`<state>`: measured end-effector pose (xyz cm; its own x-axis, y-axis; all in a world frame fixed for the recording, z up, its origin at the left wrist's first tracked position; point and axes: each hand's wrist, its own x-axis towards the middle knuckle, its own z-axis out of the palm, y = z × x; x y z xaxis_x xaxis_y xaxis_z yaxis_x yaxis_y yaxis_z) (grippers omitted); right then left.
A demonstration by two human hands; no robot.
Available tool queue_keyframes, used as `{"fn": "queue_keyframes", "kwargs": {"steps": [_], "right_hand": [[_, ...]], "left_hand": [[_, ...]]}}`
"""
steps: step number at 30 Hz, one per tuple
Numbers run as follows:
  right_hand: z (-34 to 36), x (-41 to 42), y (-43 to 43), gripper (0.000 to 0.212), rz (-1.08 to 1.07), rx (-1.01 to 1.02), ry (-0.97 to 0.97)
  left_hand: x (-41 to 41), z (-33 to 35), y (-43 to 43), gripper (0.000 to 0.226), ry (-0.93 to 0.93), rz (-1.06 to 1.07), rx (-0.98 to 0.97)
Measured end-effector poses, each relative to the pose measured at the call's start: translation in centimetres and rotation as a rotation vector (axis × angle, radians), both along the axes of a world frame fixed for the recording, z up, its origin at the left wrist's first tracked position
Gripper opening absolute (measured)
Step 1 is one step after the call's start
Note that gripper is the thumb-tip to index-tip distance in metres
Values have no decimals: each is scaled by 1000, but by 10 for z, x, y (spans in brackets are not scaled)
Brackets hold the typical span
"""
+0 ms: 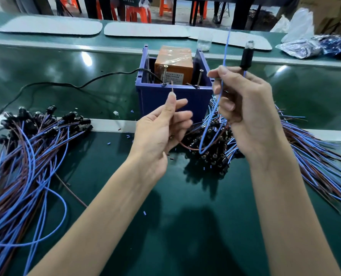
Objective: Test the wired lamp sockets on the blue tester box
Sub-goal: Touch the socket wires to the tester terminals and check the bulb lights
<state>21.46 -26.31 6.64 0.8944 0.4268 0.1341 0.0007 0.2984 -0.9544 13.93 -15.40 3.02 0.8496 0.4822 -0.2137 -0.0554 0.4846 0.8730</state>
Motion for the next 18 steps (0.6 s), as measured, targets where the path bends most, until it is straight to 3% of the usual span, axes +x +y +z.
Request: {"fn": "queue_keyframes", "kwargs": {"steps": [8,14,18], "right_hand": [[-13,7,2,12,-82,-214,-39],[-20,17,-2,11,-127,-342,-44],[-23,18,0,18,-120,-383,-63]], "left_hand": [[7,-7,5,26,47,137,167],[4,-12,17,13,-25,164,460],[3,-14,30,12,-17,207,489]]}}
